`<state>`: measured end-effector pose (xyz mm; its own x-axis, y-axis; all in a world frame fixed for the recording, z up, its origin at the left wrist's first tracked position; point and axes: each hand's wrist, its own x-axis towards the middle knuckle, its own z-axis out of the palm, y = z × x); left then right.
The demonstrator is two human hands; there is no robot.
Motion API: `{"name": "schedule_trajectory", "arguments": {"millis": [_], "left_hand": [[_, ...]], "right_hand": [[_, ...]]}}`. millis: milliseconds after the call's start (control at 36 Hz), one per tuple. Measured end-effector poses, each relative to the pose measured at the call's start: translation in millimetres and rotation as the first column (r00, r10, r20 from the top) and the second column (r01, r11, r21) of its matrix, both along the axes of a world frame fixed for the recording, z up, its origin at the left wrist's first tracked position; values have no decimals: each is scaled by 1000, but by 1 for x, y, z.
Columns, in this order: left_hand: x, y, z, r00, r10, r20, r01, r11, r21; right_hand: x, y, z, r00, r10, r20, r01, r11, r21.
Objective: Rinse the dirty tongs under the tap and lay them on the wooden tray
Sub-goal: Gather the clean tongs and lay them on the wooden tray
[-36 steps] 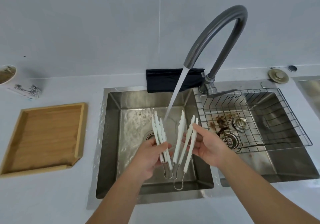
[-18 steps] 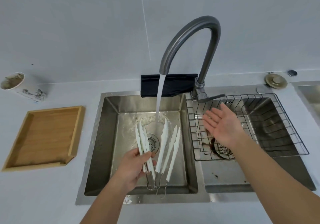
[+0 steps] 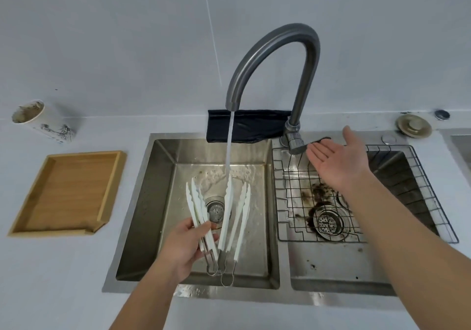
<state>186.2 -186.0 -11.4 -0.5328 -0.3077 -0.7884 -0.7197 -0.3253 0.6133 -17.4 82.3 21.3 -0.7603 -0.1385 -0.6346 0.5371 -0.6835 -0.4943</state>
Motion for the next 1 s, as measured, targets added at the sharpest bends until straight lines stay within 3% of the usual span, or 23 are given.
{"name": "schedule_trajectory", "arguments": {"millis": [611, 806, 1000], "left_hand": [[-2, 6, 29, 1000, 28, 6, -28, 998, -62], [-3, -5, 34, 999, 39, -13, -40, 996, -77], [-3, -24, 40, 999, 33, -41, -36, 998, -58]], "right_hand": [[-4, 9, -3, 997, 74, -6, -74, 997, -11], [18, -15, -3, 961, 273, -51, -253, 937, 240], [53, -56, -3, 853, 522, -3, -459, 753, 471]]}}
